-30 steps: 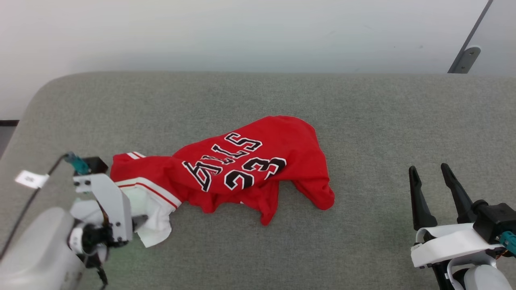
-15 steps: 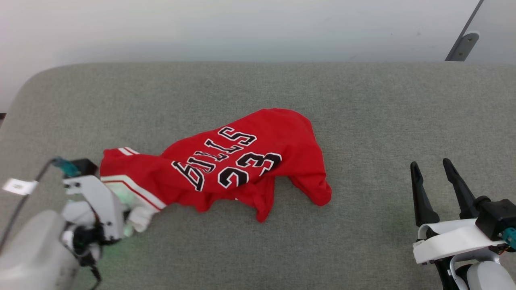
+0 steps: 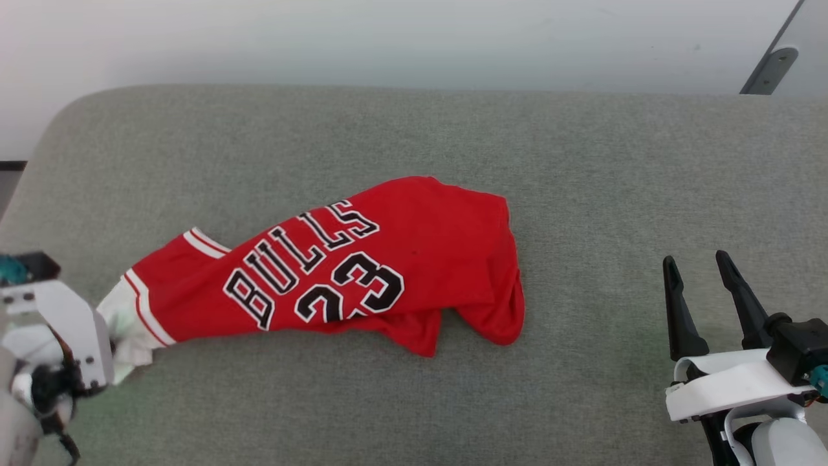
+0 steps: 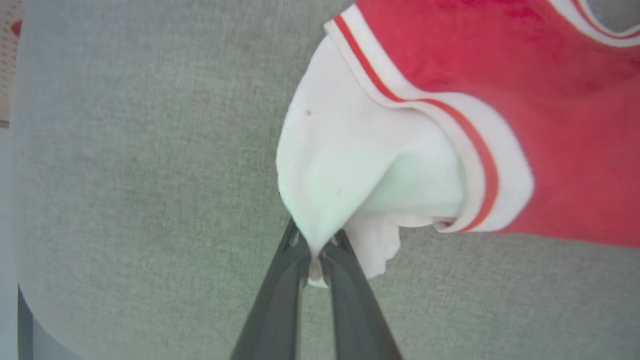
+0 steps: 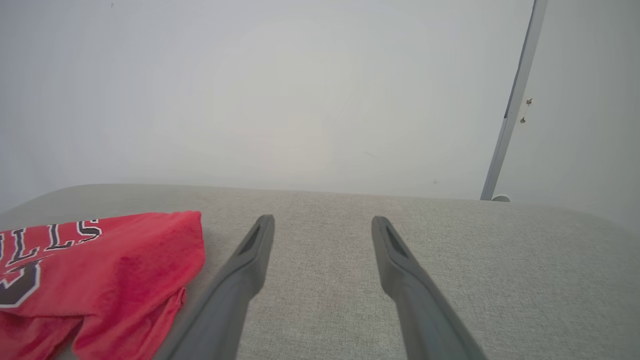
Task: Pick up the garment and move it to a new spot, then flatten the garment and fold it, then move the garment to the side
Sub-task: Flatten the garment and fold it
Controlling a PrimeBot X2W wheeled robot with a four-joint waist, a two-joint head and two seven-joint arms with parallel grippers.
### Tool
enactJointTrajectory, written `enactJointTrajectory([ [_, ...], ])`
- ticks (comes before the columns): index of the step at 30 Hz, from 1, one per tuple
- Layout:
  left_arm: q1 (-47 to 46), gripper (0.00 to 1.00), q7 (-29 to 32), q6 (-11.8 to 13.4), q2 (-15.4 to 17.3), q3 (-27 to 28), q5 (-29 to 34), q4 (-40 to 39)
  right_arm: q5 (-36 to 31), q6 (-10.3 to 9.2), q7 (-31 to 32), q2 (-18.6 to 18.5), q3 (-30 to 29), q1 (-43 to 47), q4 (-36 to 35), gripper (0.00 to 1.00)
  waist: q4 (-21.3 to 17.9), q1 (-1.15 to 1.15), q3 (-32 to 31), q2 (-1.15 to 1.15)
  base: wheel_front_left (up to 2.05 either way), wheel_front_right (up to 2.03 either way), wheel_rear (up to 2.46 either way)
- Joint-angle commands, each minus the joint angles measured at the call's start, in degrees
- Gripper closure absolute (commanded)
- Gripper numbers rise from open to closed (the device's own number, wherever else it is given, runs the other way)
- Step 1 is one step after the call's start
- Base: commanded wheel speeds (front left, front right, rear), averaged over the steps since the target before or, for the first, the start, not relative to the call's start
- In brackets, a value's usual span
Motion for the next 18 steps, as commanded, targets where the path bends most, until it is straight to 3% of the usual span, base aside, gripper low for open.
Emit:
enactJointTrajectory([
  [1, 0.9, 1.0, 0.1, 0.1, -0.2, 0.0, -0.3, 0.3, -0.1, -0.08, 0.0, 0.0, 0.2, -0.4, 0.0, 0.0, 0.2, 0.0, 0.2, 0.0, 0.0, 0.0, 0.0],
  [5, 2.2, 1.0, 0.4, 0.7, -1.5, -0.3, -0.9, 2.0, 0.0, -0.08, 0.0, -0.1, 0.6, -1.1, 0.1, 0.0, 0.7, 0.0, 0.6, 0.0, 0.0, 0.0, 0.0],
  [11, 3.2, 1.0, -0.3, -0.6, -4.0, 0.0, -2.3, 4.8, 0.2, -0.08, 0.2, -0.3, 1.7, -1.7, 0.3, 0.0, 1.0, 0.0, 1.0, 0.0, 0.0, 0.0, 0.0],
  [13, 2.6, 0.18, -1.8, -0.9, -4.3, 0.5, -2.5, 5.2, 0.4, -0.08, 0.4, -0.5, 2.4, -2.1, 0.3, 0.0, 1.2, 0.0, 1.0, 0.0, 0.0, 0.0, 0.0],
  [14, 2.1, 0.0, -2.7, -1.1, -4.4, 0.7, -2.4, 5.1, 0.7, -0.08, 0.6, -0.5, 2.8, -2.2, 0.4, 0.0, 1.4, 0.0, 0.9, 0.0, 0.0, 0.0, 0.0],
  [18, 1.0, 0.0, -5.9, -2.2, -4.5, 1.2, -2.4, 4.1, 1.5, -0.08, 1.6, -1.3, 4.6, -2.8, 0.6, 0.0, 2.5, 0.0, 0.2, 0.0, 0.0, 0.0, 0.0],
])
